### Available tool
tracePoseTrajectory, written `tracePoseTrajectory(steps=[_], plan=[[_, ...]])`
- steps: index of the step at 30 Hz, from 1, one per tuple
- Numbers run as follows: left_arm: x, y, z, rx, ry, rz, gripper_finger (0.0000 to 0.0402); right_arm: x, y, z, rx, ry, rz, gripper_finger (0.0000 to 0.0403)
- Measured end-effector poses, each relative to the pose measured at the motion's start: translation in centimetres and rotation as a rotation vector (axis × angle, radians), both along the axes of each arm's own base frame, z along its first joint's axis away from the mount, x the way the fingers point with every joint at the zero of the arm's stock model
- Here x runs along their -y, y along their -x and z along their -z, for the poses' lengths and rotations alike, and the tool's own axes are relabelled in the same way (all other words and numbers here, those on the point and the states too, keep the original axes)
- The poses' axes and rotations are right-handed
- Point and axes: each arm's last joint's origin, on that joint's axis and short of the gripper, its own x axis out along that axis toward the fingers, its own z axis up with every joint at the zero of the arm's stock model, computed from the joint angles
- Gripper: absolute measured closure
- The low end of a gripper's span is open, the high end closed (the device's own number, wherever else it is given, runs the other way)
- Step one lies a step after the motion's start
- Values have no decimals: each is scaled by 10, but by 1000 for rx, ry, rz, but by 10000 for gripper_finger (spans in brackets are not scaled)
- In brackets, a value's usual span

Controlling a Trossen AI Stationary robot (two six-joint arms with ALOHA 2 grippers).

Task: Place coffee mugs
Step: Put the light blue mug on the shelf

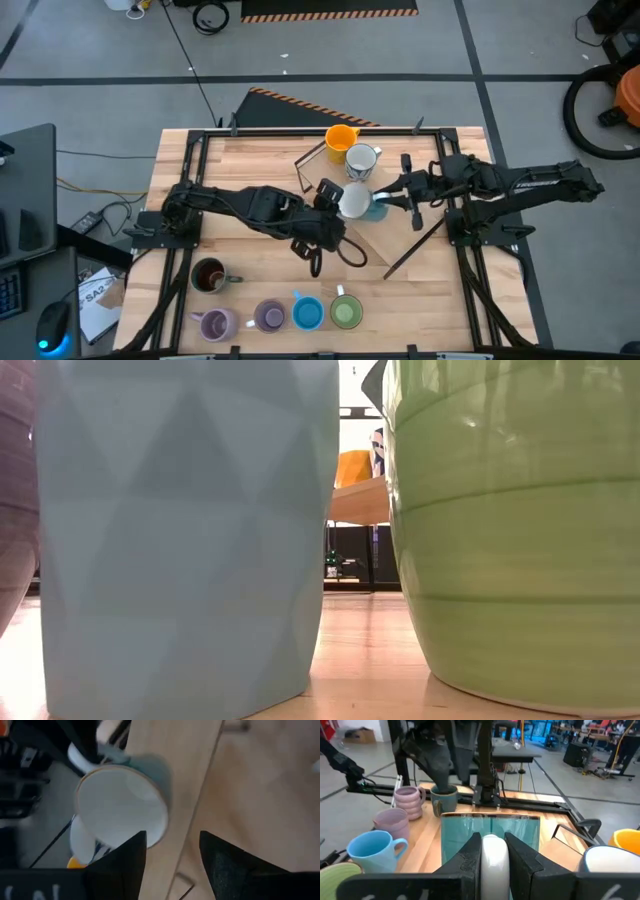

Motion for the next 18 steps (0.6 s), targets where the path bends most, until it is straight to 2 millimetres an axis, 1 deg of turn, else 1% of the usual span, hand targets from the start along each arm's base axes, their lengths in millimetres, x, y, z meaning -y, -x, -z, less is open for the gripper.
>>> tracePoseTrajectory(steps=[3,11,14,18], plan=[[3,0,-4,24,102,34,227,1,8,1,27,6,-3,333],[4,-9,2,33,232,72,261,9,24,20,84,16,-16,332],[4,-14,14,25,247,73,269,13,28,30,93,15,-21,332],[6,-21,43,-36,235,72,277,19,34,35,118,13,-9,332]])
